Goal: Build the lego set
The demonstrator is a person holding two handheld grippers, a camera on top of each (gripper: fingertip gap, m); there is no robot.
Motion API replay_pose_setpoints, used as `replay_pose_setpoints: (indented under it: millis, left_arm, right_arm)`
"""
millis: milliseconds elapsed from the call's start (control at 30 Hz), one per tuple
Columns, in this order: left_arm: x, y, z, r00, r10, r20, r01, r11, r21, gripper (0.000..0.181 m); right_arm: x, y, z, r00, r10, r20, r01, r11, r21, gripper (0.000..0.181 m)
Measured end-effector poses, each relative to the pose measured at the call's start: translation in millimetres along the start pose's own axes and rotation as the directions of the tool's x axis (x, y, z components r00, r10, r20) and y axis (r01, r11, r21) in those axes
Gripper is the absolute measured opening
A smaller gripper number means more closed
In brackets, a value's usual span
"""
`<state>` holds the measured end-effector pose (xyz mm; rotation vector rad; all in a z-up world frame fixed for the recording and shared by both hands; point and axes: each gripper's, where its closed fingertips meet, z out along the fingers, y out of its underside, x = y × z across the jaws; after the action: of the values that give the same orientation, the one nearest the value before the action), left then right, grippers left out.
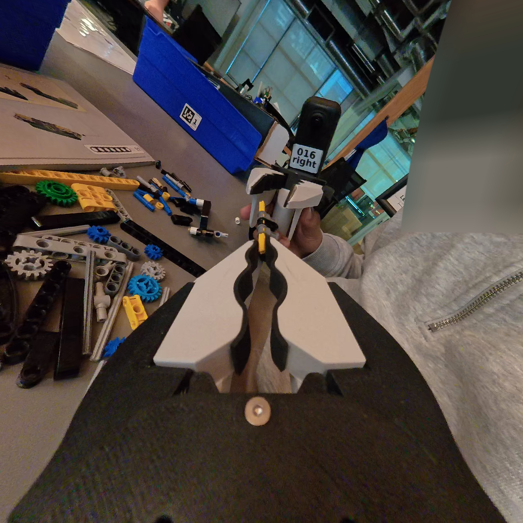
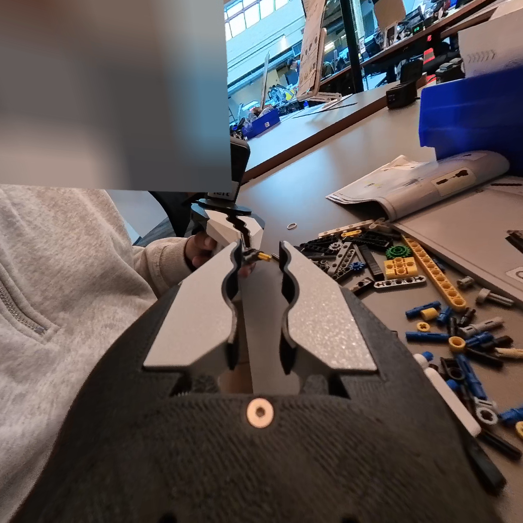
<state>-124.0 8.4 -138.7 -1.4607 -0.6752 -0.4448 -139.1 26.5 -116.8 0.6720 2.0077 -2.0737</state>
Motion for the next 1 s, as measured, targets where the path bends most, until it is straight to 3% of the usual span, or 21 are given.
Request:
replay_pose_setpoints:
  millis: [700,1000]
  left_arm:
    - [3.5,-5.4,-3.3,0.999,-0.014,-0.034,0.015,0.999,0.037,0.003]
    - [10.6,-1.6,-1.6,0.997,-0.015,-0.078,0.016,1.0,0.019,0.003]
  right_arm:
    - [-0.6,0.4,0.0,1.0,-0.003,-0.003,0.003,1.0,-0.002,0.025]
    - [-11.8,6.2,2.1,0.997,-0.048,0.054,0.051,0.998,-0.043,0.019]
